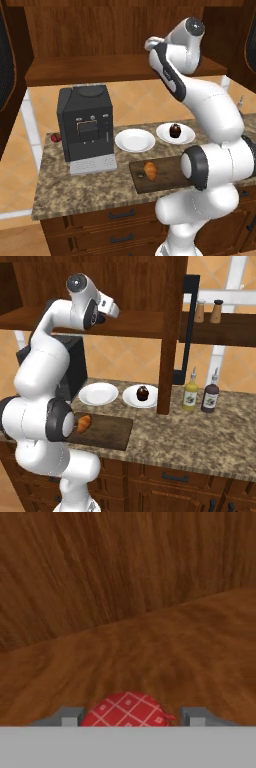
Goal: From the different types of pastries on the counter, select a croissant and place it on the cutting board. Then retrieve a jar of jam from the cabinet and place it alongside the croissant on the cutting board.
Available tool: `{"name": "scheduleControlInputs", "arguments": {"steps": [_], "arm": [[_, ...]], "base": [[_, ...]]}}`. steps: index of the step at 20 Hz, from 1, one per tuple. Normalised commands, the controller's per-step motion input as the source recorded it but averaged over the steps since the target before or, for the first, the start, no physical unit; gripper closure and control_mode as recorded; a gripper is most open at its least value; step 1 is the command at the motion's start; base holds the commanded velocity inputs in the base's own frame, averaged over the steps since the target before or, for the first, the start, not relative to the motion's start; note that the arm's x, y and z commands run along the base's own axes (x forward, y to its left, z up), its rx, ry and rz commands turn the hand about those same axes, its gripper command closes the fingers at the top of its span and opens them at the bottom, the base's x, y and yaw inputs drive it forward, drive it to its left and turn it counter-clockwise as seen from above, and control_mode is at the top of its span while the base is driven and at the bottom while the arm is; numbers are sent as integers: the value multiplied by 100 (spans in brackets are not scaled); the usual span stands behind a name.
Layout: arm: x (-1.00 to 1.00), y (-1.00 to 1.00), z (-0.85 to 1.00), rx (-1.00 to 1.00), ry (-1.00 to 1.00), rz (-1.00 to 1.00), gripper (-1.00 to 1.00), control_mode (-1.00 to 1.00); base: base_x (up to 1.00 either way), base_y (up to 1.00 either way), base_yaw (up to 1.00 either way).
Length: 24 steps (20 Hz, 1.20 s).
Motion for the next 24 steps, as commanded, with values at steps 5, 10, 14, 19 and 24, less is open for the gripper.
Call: {"name": "scheduleControlInputs", "arguments": {"steps": [5, 10, 14, 19, 24], "arm": [[-54, -1, 19, 0, -11, 5, 100, -100], [-55, 0, 5, 0, -4, 1, 100, -100], [-71, 0, 4, 0, 0, 0, 100, -100], [-82, 0, 0, 0, 0, 0, 100, -100], [-79, 0, 0, 0, 0, 0, 100, -100]], "base": [[0, 0, 0], [0, 0, 0], [0, 0, 0], [0, 0, 0], [0, 0, 0]]}}
